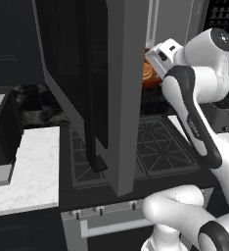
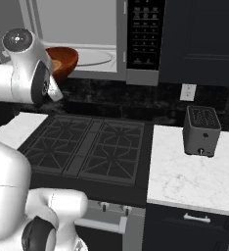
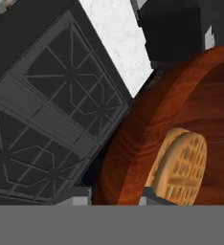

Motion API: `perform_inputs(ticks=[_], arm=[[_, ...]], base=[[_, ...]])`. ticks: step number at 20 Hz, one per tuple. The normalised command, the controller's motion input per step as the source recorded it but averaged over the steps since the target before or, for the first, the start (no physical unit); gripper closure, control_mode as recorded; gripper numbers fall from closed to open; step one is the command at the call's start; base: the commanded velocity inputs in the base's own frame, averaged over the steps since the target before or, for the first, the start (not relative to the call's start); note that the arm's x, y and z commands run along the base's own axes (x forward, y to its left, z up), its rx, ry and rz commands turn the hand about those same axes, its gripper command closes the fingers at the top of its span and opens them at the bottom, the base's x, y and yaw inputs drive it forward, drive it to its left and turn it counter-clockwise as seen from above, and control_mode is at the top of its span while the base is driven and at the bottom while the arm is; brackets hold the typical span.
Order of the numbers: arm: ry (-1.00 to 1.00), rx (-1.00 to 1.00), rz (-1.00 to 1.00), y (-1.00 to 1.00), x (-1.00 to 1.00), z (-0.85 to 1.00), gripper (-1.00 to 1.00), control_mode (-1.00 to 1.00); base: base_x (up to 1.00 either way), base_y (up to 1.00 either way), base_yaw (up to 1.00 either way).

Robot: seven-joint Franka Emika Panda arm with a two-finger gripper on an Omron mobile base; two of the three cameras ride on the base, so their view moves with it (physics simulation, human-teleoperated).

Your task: Open the microwave, place the bowl with waffle inside the microwave, then close the microwave door and turn it on.

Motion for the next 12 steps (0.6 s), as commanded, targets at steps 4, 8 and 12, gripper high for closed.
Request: perform_inputs(ticks=[4, 8, 12], arm=[[0.08, 0.05, -0.02, 0.00, 0.86, 0.00, 1.00, -1.00], [0.14, 0.01, 0.00, 0.04, 0.75, 0.00, 1.00, -1.00], [0.06, 0.00, 0.00, 0.18, 0.71, 0.00, 1.00, -1.00]], base=[[0.00, 0.00, 0.00], [0.00, 0.00, 0.00], [0.00, 0.00, 0.00]])
